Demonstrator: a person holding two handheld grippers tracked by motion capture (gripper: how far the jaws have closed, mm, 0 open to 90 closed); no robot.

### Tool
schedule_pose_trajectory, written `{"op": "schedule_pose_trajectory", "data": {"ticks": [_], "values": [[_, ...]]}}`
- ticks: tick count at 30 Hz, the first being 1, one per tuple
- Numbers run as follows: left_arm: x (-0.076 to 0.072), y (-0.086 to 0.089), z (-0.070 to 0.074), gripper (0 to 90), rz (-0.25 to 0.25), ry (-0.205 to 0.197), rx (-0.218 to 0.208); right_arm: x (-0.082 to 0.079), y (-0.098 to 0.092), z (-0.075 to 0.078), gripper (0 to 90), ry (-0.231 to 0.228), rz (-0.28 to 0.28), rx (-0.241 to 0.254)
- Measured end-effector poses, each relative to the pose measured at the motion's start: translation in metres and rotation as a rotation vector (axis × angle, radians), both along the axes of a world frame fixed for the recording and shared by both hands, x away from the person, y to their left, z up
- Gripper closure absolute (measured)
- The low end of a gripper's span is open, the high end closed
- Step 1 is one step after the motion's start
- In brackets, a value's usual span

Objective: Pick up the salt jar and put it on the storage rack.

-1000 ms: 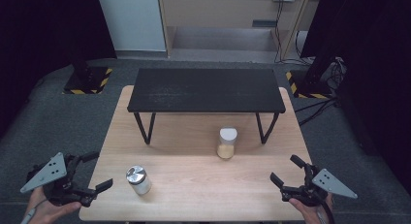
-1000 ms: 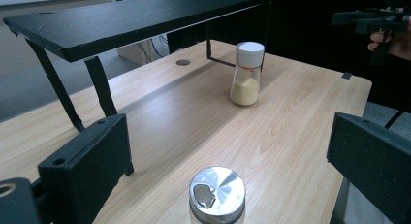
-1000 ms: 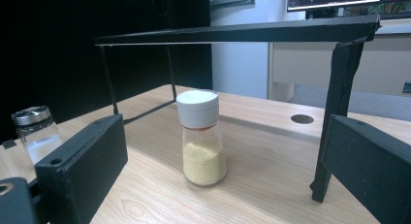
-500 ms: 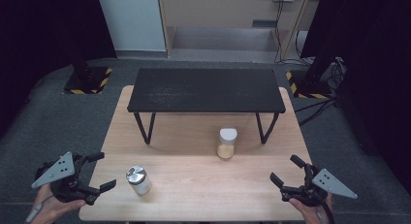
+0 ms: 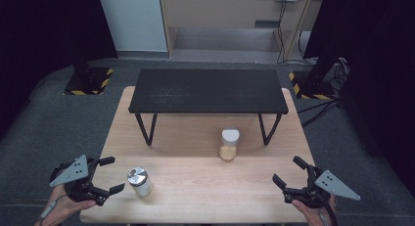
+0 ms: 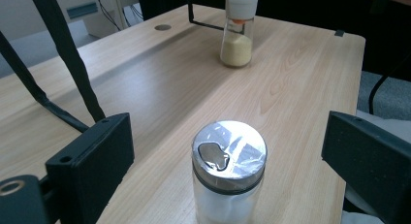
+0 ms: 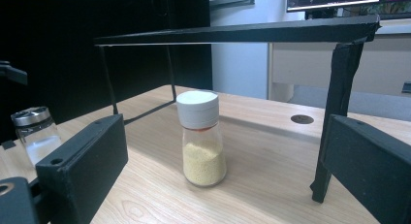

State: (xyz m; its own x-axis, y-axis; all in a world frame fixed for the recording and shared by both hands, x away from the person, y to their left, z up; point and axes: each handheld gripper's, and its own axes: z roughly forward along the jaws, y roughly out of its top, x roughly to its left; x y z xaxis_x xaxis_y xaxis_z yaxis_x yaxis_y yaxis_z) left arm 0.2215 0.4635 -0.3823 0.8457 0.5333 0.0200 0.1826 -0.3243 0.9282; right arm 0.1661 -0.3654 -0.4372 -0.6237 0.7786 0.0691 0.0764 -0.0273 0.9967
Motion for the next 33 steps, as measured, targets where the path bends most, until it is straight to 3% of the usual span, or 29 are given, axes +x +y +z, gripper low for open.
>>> {"op": "schedule_pose_trajectory", "data": {"ticks": [18,26,30,33], "values": [[0.026,-0.022,-0.034,10.9,-0.062,0.014,0.047,0.0,-0.001,-0.001,3.0,0.002,-0.003,0.005],[0.034,-0.03,-0.048,17.6,-0.084,0.015,0.037,0.0,-0.001,-0.001,3.2,0.005,-0.004,0.004],[0.036,-0.029,-0.056,29.7,-0.092,0.002,0.002,0.0,0.0,-0.001,3.2,0.003,0.001,0.0],[0.036,-0.027,-0.058,33.0,-0.089,-0.002,-0.008,0.0,0.0,-0.001,3.2,0.005,0.001,0.002]]}}
